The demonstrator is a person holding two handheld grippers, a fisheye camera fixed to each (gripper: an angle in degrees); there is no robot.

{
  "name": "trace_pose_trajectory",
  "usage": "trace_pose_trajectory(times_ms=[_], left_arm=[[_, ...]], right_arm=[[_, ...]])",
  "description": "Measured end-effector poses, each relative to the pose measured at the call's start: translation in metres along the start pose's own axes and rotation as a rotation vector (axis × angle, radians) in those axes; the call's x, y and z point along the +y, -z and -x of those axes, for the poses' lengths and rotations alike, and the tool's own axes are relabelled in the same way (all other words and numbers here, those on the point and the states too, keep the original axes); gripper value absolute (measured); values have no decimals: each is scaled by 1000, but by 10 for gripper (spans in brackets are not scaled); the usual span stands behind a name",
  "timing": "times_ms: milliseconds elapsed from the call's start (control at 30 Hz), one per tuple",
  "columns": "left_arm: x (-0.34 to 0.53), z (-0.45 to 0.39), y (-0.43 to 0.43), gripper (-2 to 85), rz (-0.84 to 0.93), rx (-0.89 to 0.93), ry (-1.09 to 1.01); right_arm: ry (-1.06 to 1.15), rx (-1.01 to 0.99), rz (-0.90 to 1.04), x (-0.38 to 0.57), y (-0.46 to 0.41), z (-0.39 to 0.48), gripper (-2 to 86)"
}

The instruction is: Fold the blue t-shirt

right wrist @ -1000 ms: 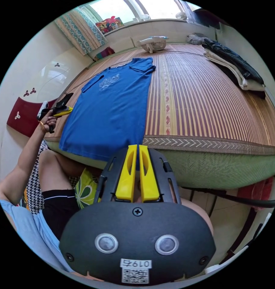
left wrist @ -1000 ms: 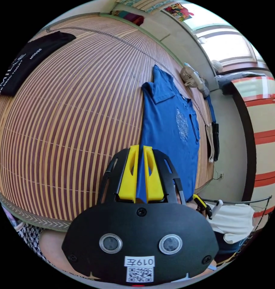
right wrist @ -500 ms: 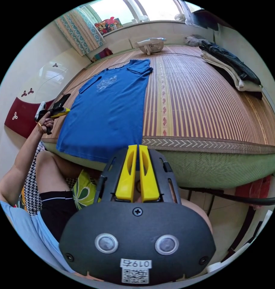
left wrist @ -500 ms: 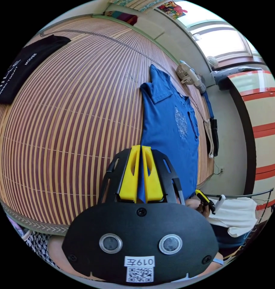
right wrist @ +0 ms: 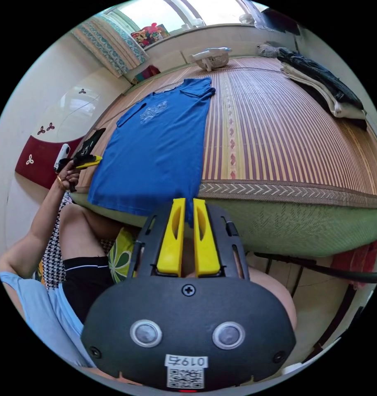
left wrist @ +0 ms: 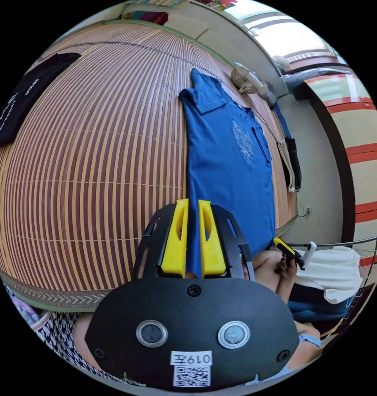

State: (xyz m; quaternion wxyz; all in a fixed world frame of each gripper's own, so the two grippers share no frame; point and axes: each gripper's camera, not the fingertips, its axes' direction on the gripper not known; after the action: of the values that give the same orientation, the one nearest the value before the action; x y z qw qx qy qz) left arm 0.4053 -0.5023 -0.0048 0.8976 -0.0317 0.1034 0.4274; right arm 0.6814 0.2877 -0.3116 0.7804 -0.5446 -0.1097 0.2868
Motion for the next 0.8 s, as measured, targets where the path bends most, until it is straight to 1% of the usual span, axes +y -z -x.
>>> trace_pose_trajectory(times_ms=[133, 300, 467, 633, 800], left_arm=[[5, 10, 12, 13, -19, 30, 17], [11, 20, 19, 14, -14, -6, 21], [31, 29, 29, 20, -24, 82, -10], [59, 38, 40, 41, -11, 111, -35], [73, 35, 37, 40, 18, 99, -67]], right_arm=[[-4, 13, 6, 1, 1, -5, -5], [0, 20, 19, 0, 0, -9, -6], [-1, 27, -5, 0, 6, -14, 11], [-19, 3, -16, -1, 10, -25, 41], [-3, 14, 15, -9, 6, -26, 34]])
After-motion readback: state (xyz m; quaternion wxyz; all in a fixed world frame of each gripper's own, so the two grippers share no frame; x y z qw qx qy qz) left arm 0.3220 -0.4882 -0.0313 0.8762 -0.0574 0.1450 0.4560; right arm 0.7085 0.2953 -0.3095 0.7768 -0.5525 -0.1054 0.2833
